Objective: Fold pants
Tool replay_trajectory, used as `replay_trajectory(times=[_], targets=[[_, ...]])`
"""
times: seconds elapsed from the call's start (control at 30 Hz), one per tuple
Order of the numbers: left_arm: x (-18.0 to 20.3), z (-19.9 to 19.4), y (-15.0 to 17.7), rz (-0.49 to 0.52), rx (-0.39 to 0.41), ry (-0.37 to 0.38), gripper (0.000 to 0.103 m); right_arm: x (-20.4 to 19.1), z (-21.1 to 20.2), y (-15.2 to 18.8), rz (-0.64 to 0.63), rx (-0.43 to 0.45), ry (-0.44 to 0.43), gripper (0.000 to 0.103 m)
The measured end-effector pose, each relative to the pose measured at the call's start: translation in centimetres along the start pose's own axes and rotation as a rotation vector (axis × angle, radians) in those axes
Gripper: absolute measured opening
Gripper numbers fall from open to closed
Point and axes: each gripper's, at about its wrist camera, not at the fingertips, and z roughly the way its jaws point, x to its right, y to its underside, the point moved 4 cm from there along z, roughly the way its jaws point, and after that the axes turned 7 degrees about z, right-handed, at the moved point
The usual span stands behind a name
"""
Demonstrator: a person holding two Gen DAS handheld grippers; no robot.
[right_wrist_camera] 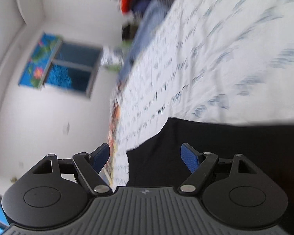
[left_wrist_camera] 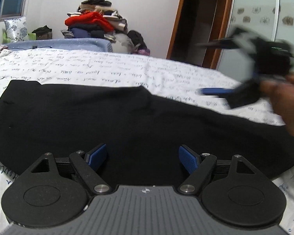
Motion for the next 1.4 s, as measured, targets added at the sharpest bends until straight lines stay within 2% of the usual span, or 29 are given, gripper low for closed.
replay_trajectory(times=[0.13, 0.23, 0.33, 0.43, 0.5, 0.53, 0.67, 0.77, 0.8, 0.87, 0.9, 0.93, 1.03, 1.1, 1.2, 1.3, 1.37, 1.4], targets=[[-0.2, 0.2, 0.6, 0.006, -0.023, 0.005, 0.087, -0.7, 5.8, -3.5, -0.050, -0.081, 0.107, 0.080], [-0.3, 0.7, 0.7, -0.003, -0.031, 0.032, 0.095, -1.3, 8.9, -4.2, -0.108, -0.109, 0.176, 0.080], [-0.5, 1.1, 0.8, -0.009, -0.038, 0.042, 0.095, -1.3, 10.2, -4.0, -0.120, -0.152, 0.211, 0.080], [-0.7, 1.0, 0.9, -0.025, -0.030, 0.048, 0.092, -1.4, 11.4, -3.8, -0.154, -0.201, 0.220, 0.080], [-0.9, 0.5, 0.8, -0.038, -0.017, 0.027, 0.081, -2.1, 11.7, -3.3, -0.183, -0.226, 0.203, 0.079], [-1.2, 0.0, 0.7, -0.051, -0.014, 0.020, 0.080, -2.5, 11.9, -2.9, -0.204, -0.239, 0.204, 0.079], [-3.9, -2.6, 1.0, -0.225, 0.000, 0.046, 0.082, -2.8, 12.8, -2.5, -0.258, -0.299, 0.216, 0.079], [-6.6, -4.4, 1.4, -0.381, 0.024, 0.009, 0.082, -1.9, 14.0, -3.2, -0.217, -0.316, 0.197, 0.077], [-7.4, -4.7, 1.7, -0.433, 0.026, -0.002, 0.082, -1.6, 14.3, -3.3, -0.211, -0.313, 0.200, 0.071], [-8.3, -4.7, 2.2, -0.490, 0.013, -0.005, 0.082, -1.0, 14.6, -3.5, -0.226, -0.293, 0.232, 0.046], [-8.2, -4.5, 2.2, -0.485, -0.002, -0.003, 0.082, -0.9, 14.6, -3.5, -0.247, -0.282, 0.251, 0.028], [-8.1, -4.3, 2.2, -0.477, -0.001, -0.006, 0.082, -0.7, 14.6, -3.6, -0.260, -0.274, 0.266, 0.018], [-7.7, -3.9, 1.8, -0.462, 0.001, -0.056, 0.079, -0.7, 13.3, -3.9, -0.258, -0.234, 0.244, 0.011], [-7.2, -4.2, 1.7, -0.440, -0.001, -0.119, 0.067, -0.7, 12.9, -4.1, -0.256, -0.207, 0.258, 0.008], [-7.3, -5.7, 1.9, -0.472, 0.025, -0.157, 0.067, -0.6, 12.9, -4.1, -0.242, -0.190, 0.251, 0.008], [-8.8, -7.2, 2.3, -0.521, 0.066, -0.240, 0.072, -0.7, 12.3, -4.2, -0.234, -0.174, 0.221, 0.008], [-10.0, -7.0, 2.6, -0.585, 0.045, -0.245, 0.080, -0.3, 11.5, -4.4, -0.217, -0.157, 0.211, 0.008], [-10.6, -6.3, 2.8, -0.613, 0.012, -0.232, 0.080, -0.2, 11.5, -4.5, -0.209, -0.150, 0.206, 0.008]])
